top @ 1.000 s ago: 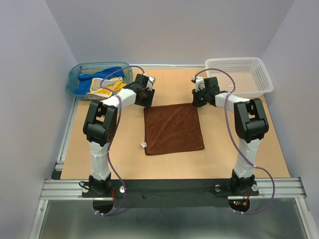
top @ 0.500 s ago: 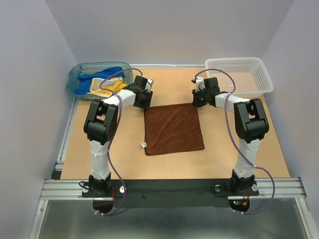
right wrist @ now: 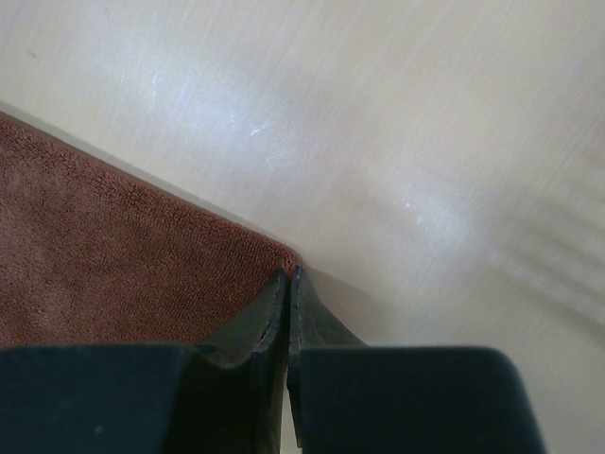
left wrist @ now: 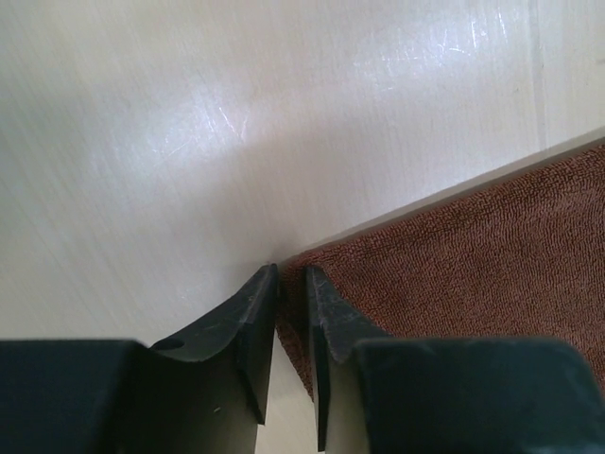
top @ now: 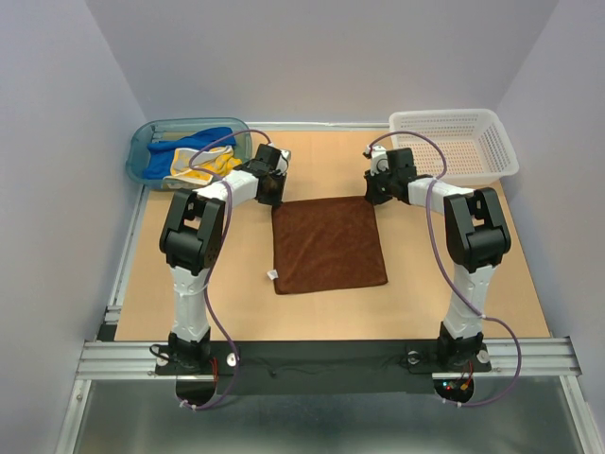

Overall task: Fold and stack the towels
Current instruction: Fold the towel

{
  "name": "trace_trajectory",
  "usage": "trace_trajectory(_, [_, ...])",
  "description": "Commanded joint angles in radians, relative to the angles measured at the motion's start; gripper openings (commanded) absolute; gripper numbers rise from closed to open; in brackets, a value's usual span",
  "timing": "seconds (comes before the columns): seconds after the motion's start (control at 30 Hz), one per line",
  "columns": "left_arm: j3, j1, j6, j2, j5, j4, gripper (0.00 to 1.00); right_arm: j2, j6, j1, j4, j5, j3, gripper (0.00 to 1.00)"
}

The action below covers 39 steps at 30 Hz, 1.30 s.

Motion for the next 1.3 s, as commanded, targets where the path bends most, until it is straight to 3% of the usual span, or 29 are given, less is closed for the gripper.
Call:
trace_trajectory(0.0, [-0.036, 0.014, 0.005, 0.035, -0.076, -0.061, 0.25, 0.017, -0.018, -0.005, -0.118, 0.046, -0.040, 0.01])
trace_trajectory(0.13, [-0.037, 0.017, 0.006, 0.033, -0.098, -0.068, 0.19, 0.020, -0.013, -0.005, -0.118, 0.046, -0.022, 0.01])
trace_trajectory(0.33, [-0.037, 0.041, 0.000, 0.017, -0.113, -0.077, 0.00, 0.017, -0.001, -0.005, -0.118, 0.064, 0.001, 0.00])
trace_trajectory(0.57, [-0.039, 0.055, 0.001, -0.017, -0.113, -0.059, 0.00, -0.001, 0.010, -0.005, -0.118, 0.067, 0.023, 0.00])
trace_trajectory(0.8, [-0.053, 0.064, 0.000, -0.025, -0.122, -0.044, 0.18, 0.001, 0.006, -0.005, -0.119, 0.063, 0.012, 0.01])
trace_trajectory(0.9, [-0.050, 0.067, -0.002, -0.019, -0.128, -0.044, 0.30, 0.001, 0.006, -0.005, -0.119, 0.058, 0.009, 0.00])
trace_trajectory(1.03, [-0.043, 0.066, -0.002, -0.008, -0.141, -0.047, 0.38, 0.001, 0.005, -0.005, -0.118, 0.055, 0.007, 0.00])
trace_trajectory(1.27, [-0.043, 0.066, -0.008, 0.013, -0.197, -0.071, 0.39, 0.004, 0.003, -0.005, -0.116, 0.056, 0.004, 0.00])
